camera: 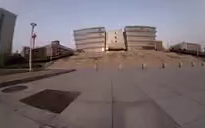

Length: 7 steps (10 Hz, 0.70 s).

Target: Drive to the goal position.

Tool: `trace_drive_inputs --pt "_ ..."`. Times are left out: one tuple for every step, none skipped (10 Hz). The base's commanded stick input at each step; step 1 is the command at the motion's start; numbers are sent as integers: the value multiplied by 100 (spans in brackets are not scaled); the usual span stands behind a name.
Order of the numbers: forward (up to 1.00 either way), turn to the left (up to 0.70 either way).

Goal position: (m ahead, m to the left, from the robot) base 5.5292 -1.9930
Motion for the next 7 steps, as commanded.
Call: trace_drive_inputs --pt "70 -14" --pt "70 -14" --pt "70 -14" --pt "70 -14" --pt "70 -14" --pt "70 -14" --pt "70 -14"
